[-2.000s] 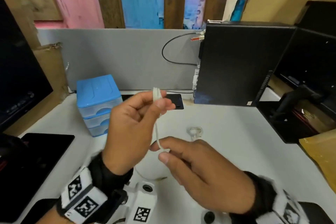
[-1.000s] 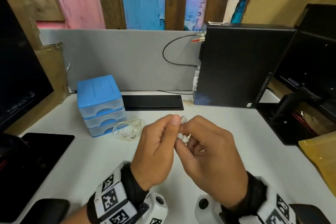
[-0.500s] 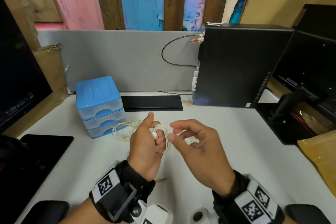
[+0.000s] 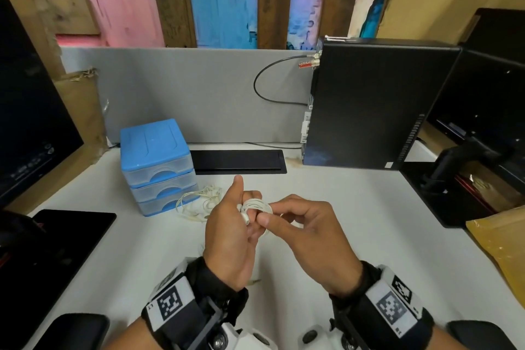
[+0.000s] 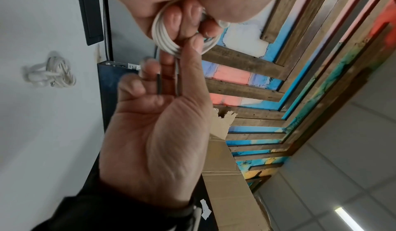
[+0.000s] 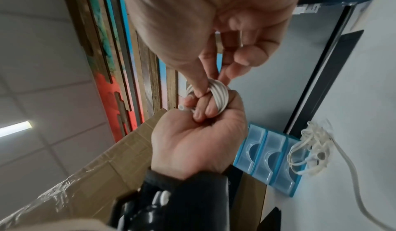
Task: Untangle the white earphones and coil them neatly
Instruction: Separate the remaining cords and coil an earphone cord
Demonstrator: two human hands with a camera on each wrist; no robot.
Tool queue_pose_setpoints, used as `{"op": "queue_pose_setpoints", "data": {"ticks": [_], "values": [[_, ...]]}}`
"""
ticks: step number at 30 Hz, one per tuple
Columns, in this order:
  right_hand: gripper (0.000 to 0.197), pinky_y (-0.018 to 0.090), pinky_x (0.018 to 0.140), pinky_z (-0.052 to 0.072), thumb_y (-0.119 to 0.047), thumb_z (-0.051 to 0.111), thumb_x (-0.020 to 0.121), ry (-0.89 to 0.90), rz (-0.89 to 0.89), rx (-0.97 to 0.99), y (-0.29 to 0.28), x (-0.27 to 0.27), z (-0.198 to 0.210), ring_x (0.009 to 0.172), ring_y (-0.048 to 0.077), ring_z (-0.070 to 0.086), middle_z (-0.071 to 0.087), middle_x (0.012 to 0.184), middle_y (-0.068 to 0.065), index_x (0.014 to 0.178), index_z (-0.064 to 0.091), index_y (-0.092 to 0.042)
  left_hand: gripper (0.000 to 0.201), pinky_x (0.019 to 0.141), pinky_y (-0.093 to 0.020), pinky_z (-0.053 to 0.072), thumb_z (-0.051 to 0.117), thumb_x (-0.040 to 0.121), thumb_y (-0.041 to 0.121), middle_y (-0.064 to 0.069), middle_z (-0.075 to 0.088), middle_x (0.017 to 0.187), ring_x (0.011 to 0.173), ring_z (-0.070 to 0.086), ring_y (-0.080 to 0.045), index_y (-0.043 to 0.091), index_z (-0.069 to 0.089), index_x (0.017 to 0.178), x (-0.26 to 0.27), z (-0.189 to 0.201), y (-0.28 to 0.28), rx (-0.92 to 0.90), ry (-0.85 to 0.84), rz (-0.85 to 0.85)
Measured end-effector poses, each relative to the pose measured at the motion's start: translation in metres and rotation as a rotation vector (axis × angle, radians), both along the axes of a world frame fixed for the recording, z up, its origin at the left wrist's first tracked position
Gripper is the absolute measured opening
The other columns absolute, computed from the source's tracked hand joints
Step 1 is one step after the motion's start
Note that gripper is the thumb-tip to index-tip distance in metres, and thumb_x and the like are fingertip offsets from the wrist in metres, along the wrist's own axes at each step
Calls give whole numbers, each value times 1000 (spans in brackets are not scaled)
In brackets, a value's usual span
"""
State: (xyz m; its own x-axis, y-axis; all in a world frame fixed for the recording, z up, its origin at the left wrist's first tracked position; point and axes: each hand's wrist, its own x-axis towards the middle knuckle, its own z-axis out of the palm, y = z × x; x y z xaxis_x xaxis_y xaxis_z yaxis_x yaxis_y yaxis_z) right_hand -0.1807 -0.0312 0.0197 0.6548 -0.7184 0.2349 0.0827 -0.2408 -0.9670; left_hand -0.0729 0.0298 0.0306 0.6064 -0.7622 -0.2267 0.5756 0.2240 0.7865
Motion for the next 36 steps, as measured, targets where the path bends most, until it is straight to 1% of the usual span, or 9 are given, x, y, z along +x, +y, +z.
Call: {"op": "queue_pose_setpoints", "data": {"ticks": [3, 6, 9, 14, 18, 22, 25, 29, 36], "values": [[6, 43, 66, 49, -14, 76, 86, -9, -12, -114, 2, -1, -1, 76, 28, 61, 70, 84, 9, 83, 80, -17, 47, 83, -38, 50, 53, 98, 37, -4, 49, 63, 55, 49, -18, 12, 48, 59, 4, -6, -3, 36, 69, -35], [8, 21, 60, 44, -16, 77, 85, 66, -62, -191, -4, -1, -4, 67, 11, 59, 68, 77, 0, 78, 81, -19, 30, 95, -37, 47, 58, 93, 39, -17, 55, 86, 78, 57, -32, 9, 56, 92, 6, -14, -6, 73, 121, -101], [7, 17, 61, 43, -17, 82, 81, 118, -124, -198, -17, -4, -4, 61, 5, 54, 66, 69, -3, 74, 80, -18, 45, 107, -48, 46, 45, 102, 40, -23, 67, 118, 115, 64, -40, 1, 60, 119, 2, -22, -5, 132, 70, -126], [18, 20, 56, 45, -11, 79, 82, 160, -186, -191, -43, -17, 5, 53, 7, 54, 65, 60, -10, 68, 77, -21, 38, 67, -33, 60, 47, 102, 37, -14, 75, 97, 83, 74, -27, 6, 68, 111, 0, -29, -7, 183, 9, -336], [12, 24, 57, 47, -18, 80, 82, 161, -216, -179, -52, -25, 16, 51, 7, 54, 66, 59, -2, 71, 76, -16, 28, 52, -26, 56, 58, 94, 26, -17, 69, 87, 61, 66, -22, 2, 69, 103, 8, -25, -6, 221, 100, -548], [15, 30, 57, 48, -17, 79, 83, 125, -208, -163, -51, -31, 28, 52, 11, 53, 66, 65, 15, 72, 75, -9, 12, 52, -20, 55, 69, 73, 7, -13, 68, 87, 60, 63, -14, 5, 77, 83, 21, -27, -7, 174, 87, -581], [11, 27, 51, 46, -13, 79, 81, 115, -12, -146, -43, -35, 37, 52, 10, 53, 65, 67, 12, 75, 76, -4, 17, 58, -20, 58, 68, 72, -2, -14, 67, 86, 65, 66, -15, 4, 78, 84, 37, -29, -9, 118, 47, -536], [11, 19, 54, 46, -16, 79, 82, 346, 326, -202, -32, -34, 37, 59, 8, 55, 68, 77, 5, 85, 79, -6, 26, 68, -29, 62, 71, 69, 3, -21, 73, 96, 76, 71, -23, 1, 77, 95, 40, -34, -9, 143, -103, -531], [9, 11, 52, 39, -20, 81, 82, 512, 159, -252, -34, -27, 24, 47, -2, 53, 61, 54, -15, 76, 79, -13, 37, 80, -31, 60, 67, 85, 27, -21, 70, 99, 80, 67, -21, -1, 74, 108, 23, -34, -6, 105, -212, -559]]}}
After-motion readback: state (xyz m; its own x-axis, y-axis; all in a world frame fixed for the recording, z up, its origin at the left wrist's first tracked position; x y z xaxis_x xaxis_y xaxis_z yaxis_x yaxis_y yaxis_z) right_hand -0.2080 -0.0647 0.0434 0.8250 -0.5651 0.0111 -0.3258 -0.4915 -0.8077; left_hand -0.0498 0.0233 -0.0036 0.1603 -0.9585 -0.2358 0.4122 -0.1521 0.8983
